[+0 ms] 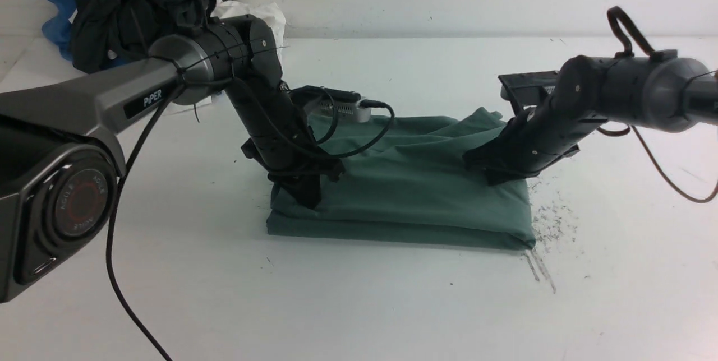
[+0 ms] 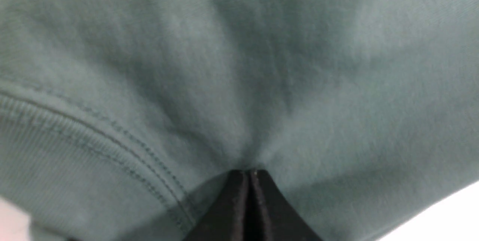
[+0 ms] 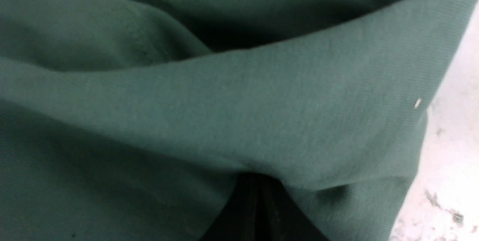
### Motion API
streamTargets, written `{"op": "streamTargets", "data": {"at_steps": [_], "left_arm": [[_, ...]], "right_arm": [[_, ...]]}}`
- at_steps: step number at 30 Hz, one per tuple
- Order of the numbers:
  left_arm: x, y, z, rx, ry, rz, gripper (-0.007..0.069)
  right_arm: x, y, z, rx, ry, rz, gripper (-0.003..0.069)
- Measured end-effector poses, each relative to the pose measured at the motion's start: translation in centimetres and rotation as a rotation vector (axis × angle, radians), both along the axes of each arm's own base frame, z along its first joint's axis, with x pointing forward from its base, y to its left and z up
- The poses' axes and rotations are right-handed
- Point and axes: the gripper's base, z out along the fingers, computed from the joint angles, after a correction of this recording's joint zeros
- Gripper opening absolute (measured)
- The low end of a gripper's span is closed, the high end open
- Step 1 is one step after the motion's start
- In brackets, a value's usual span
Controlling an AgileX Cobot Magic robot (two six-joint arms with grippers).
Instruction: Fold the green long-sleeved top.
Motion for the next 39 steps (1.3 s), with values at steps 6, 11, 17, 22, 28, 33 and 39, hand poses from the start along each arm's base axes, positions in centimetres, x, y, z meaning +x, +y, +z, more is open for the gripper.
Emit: {"op": "streamTargets", "data": {"at_steps": [6,11,17,22,28,33,39], "left_arm": [[-2.5,1.0,10.1,-0.045,-0.198,-0.027,-0.0007],[-8.3,3.5,21.3,-0.036,-0.459,-0.003,-0.0007],[-16.7,7.2,26.1,0.032,-0.579,0.076,-0.0007],[-25.8,10.4,23.4,0.041,-0.646,0.140,-0.0007],[-33.2,12.8,15.7,-0.022,-0.712,0.251,-0.0007],[-38.4,14.5,11.4,-0.120,-0.847,0.331,-0.0007],[-42.3,15.8,9.6,-0.248,-1.038,0.407,-0.0007]], "right_arm": [[0.5,0.4,6.7,0.026,-0.065,0.035,-0.0015],[-2.3,-0.3,18.1,0.058,-0.316,0.086,-0.0015],[-8.7,-2.0,26.3,0.083,-0.502,0.107,-0.0015],[-15.0,-3.5,27.9,0.136,-0.596,0.089,-0.0015],[-21.4,-4.6,26.4,0.232,-0.690,0.101,-0.0015],[-26.3,-5.5,24.5,0.273,-0.805,0.149,-0.0015],[-31.0,-6.4,22.8,0.302,-0.963,0.199,-0.0015]]}}
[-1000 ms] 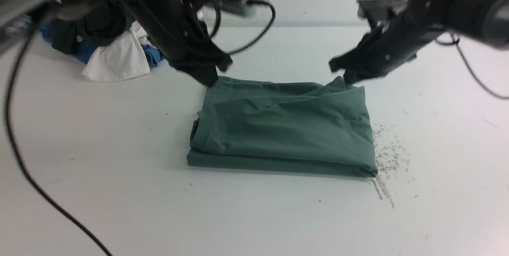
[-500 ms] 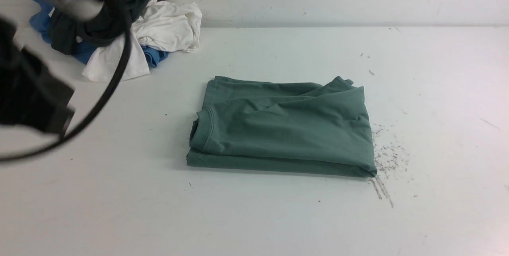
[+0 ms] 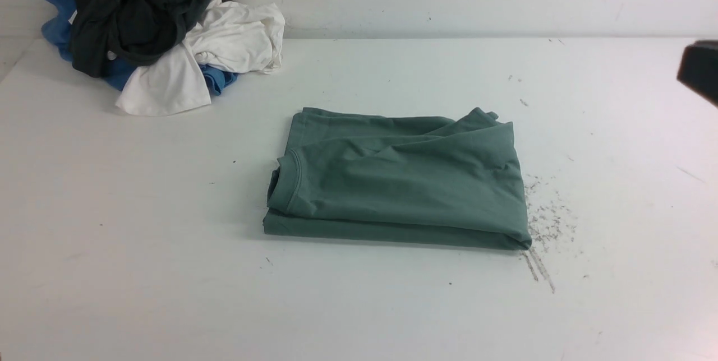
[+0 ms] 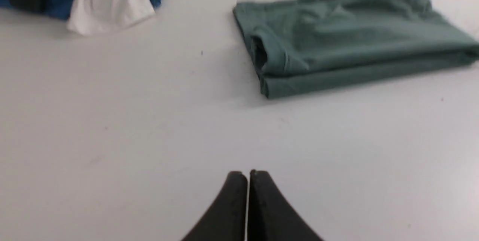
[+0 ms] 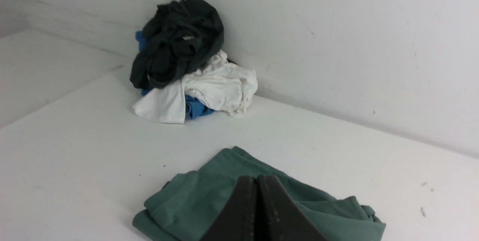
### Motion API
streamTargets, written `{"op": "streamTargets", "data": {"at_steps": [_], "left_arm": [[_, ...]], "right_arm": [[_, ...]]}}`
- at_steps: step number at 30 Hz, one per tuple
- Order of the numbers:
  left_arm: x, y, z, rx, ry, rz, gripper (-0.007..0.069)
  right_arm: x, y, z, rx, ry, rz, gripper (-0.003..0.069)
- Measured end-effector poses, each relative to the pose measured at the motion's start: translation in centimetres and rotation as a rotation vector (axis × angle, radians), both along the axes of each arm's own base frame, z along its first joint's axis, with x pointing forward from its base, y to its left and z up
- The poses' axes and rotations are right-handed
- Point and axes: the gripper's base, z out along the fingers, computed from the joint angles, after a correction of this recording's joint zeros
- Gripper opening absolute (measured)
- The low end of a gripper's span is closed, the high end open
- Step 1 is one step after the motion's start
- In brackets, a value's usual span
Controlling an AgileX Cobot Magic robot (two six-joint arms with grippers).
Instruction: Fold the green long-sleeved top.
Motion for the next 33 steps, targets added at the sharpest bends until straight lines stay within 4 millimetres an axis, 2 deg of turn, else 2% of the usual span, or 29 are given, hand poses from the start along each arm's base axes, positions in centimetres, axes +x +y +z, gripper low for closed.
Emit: {"op": "streamTargets", "data": {"at_steps": [6,16,33], "left_arm": [[-0.3,0.6,0.2,0.044,-0.072,0.038,-0.0007],[-0.3,0.6,0.2,0.035,-0.069,0.034,-0.0007],[-0.3,0.5,0.2,0.029,-0.067,0.031,-0.0007]], "right_arm": [[-2.4,-0.3,-0.9,0.035,-0.097,0.036,-0.0015],[-5.5,-1.0,0.1,0.039,-0.247,0.050,-0.0015],[-6.0,-0.8,0.0,0.027,-0.240,0.093,-0.0015]]}}
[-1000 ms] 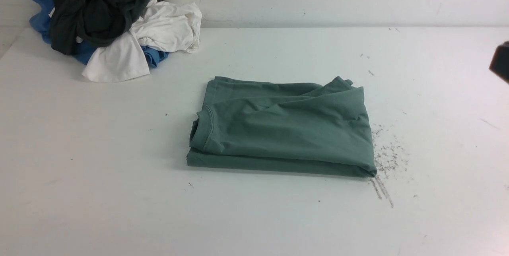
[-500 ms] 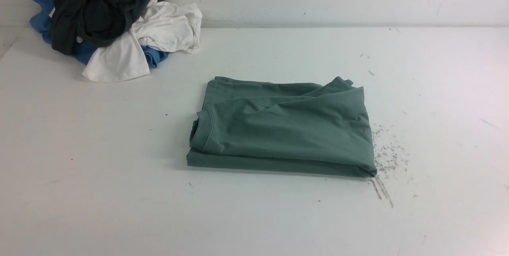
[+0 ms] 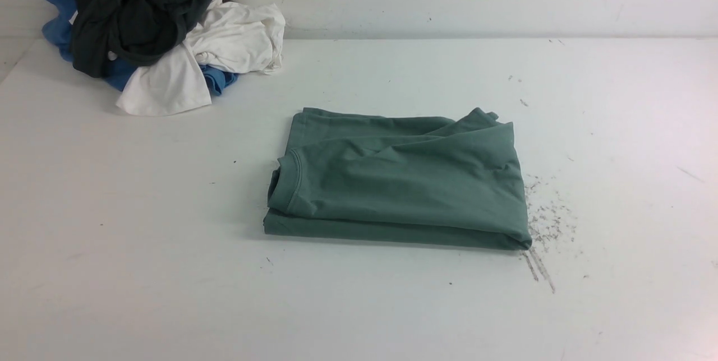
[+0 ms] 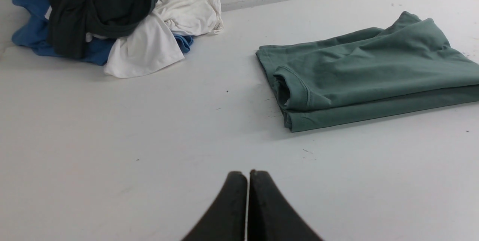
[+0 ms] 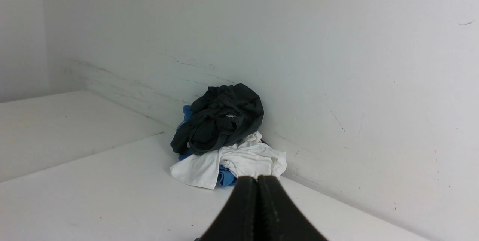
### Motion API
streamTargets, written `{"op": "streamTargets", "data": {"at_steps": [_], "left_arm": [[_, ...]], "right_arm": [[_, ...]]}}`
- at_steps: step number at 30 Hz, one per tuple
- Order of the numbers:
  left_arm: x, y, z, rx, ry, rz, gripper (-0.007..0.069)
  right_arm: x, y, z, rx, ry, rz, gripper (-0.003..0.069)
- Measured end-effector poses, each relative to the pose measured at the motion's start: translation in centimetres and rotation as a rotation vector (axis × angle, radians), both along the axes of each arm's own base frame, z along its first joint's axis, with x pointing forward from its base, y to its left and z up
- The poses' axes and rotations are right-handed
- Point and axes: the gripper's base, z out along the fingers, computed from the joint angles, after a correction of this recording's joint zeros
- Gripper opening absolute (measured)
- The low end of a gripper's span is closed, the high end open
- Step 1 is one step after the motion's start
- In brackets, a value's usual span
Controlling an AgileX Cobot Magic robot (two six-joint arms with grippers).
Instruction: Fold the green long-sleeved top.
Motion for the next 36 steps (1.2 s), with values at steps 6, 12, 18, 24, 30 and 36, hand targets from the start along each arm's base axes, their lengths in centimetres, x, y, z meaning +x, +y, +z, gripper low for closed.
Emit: {"op": "streamTargets", "data": {"at_steps": [6,12,18,24,30,36], "left_arm": [[0.0,0.0,0.0,0.000,0.000,0.000,-0.0007],[0.0,0.0,0.0,0.000,0.000,0.000,-0.0007],[0.0,0.0,0.0,0.000,0.000,0.000,-0.0007],[0.0,0.0,0.0,0.000,0.000,0.000,-0.0007],[0.0,0.0,0.0,0.000,0.000,0.000,-0.0007],[0.0,0.0,0.0,0.000,0.000,0.000,-0.0007]], "right_arm": [[0.2,-0.4,0.2,0.020,-0.019,-0.045,-0.0015],[0.9,-0.7,-0.8,0.056,0.007,-0.099,-0.0015],[1.1,-2.9,-7.3,0.151,0.065,-0.331,-0.0015],[0.2,-4.7,-14.1,0.107,0.045,-0.522,-0.0015],[-0.8,-5.5,-18.1,0.196,0.092,-0.661,-0.0015],[-1.1,-6.2,-19.5,0.228,0.240,-0.772,-0.0015]]}}
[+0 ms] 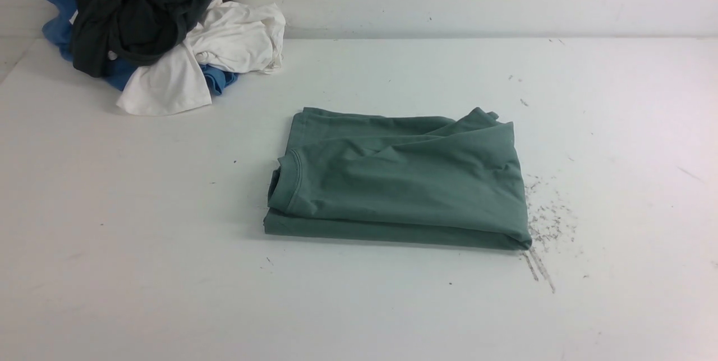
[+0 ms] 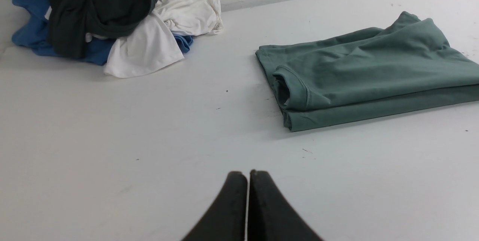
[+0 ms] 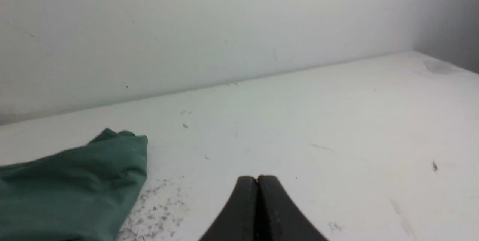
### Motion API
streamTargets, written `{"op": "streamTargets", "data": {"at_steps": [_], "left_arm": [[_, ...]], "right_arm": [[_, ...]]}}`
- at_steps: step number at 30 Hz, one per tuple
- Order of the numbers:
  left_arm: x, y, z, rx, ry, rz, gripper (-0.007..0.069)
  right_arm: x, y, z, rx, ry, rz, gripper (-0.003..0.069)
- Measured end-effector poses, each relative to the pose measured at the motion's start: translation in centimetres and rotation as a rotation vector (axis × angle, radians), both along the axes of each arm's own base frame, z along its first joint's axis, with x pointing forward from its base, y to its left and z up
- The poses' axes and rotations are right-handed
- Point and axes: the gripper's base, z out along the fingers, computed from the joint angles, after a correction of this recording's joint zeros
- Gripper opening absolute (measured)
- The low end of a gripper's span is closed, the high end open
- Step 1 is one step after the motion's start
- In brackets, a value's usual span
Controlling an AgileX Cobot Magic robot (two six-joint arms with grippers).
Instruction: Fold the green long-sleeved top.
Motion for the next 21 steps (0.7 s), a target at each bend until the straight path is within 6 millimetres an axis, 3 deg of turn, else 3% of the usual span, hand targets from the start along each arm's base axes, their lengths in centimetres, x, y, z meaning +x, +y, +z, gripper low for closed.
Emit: {"op": "streamTargets", "data": {"at_steps": [6,21], "left_arm": [[0.00,0.00,0.00,0.000,0.000,0.000,-0.0007],[0.00,0.00,0.00,0.000,0.000,0.000,-0.0007]], "right_arm": [[-0.06,0.35,-0.92,-0.042,0.108,0.076,-0.0015],[-0.07,0.46,-0.97,-0.061,0.117,0.096,-0.0015]]}}
